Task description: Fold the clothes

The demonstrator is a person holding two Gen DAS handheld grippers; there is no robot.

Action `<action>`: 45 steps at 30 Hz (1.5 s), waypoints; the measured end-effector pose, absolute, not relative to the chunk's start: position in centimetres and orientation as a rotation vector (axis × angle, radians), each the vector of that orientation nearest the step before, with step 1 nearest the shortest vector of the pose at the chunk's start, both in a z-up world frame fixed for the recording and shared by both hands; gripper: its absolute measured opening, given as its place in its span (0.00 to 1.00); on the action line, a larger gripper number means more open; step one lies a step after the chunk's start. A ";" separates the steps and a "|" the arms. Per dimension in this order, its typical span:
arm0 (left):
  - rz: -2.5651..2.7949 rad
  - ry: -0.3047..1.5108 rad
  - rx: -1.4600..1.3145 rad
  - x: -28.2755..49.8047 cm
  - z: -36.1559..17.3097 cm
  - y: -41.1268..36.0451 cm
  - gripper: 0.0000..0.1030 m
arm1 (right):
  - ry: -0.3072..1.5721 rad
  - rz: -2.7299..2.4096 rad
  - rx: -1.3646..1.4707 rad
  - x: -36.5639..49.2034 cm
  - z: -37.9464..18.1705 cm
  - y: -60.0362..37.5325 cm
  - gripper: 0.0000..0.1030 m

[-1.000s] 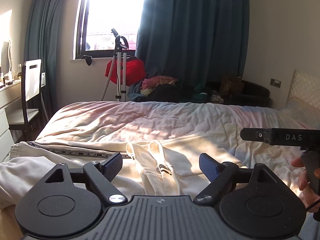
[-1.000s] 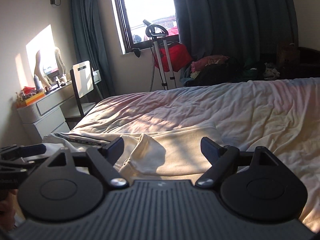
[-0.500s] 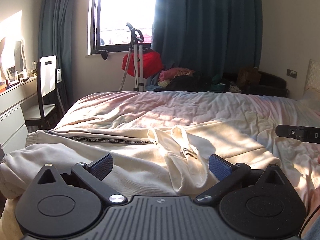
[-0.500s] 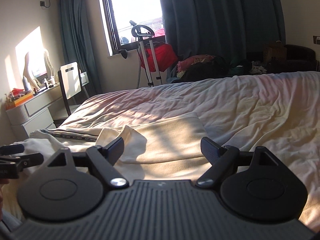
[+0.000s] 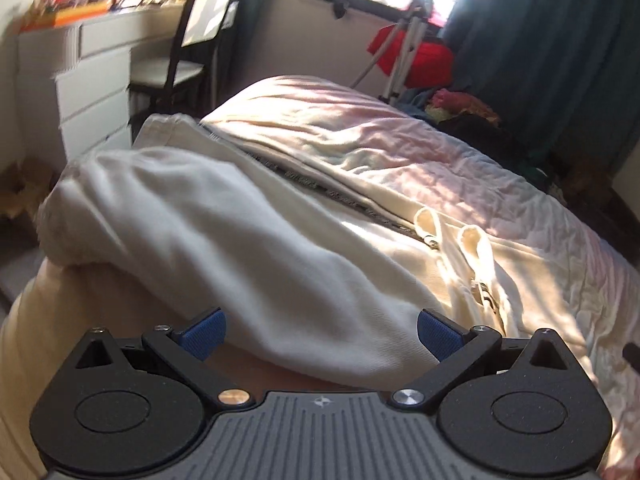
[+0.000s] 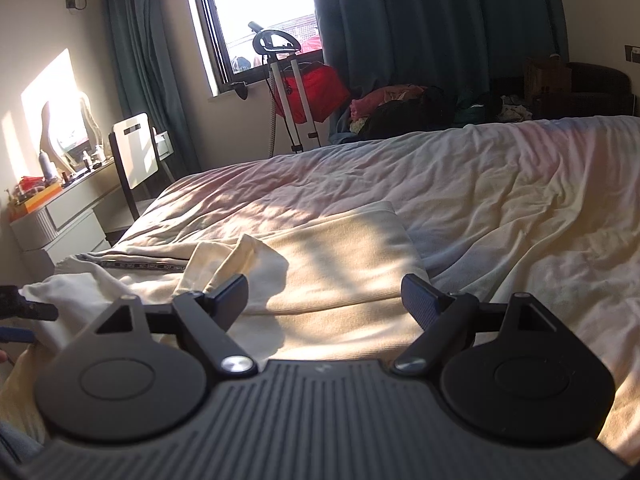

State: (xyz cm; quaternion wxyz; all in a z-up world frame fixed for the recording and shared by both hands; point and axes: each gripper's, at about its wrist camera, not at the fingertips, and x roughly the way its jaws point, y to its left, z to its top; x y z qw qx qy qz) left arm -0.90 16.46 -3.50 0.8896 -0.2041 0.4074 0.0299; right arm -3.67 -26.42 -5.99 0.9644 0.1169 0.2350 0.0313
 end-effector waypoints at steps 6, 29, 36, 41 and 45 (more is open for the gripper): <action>0.233 0.928 -0.890 0.3 -6.8 24.4 0.99 | 0.511 0.061 0.251 -3.5 -6.4 -26.8 0.83; 0.371 0.667 -0.992 5.2 -9.7 29.9 0.84 | 0.644 0.072 0.208 -0.6 -8.8 -24.8 0.83; 0.339 0.655 -0.880 6.1 -8.8 29.3 0.56 | 0.685 0.087 0.125 1.4 -10.4 -22.3 0.83; 0.337 0.620 -0.814 5.8 -7.6 28.7 0.37 | 0.729 0.112 0.040 2.3 -11.7 -20.8 0.83; 0.339 0.572 -0.639 5.8 -4.6 26.4 0.26 | 0.726 0.117 -0.003 2.3 -11.6 -20.5 0.83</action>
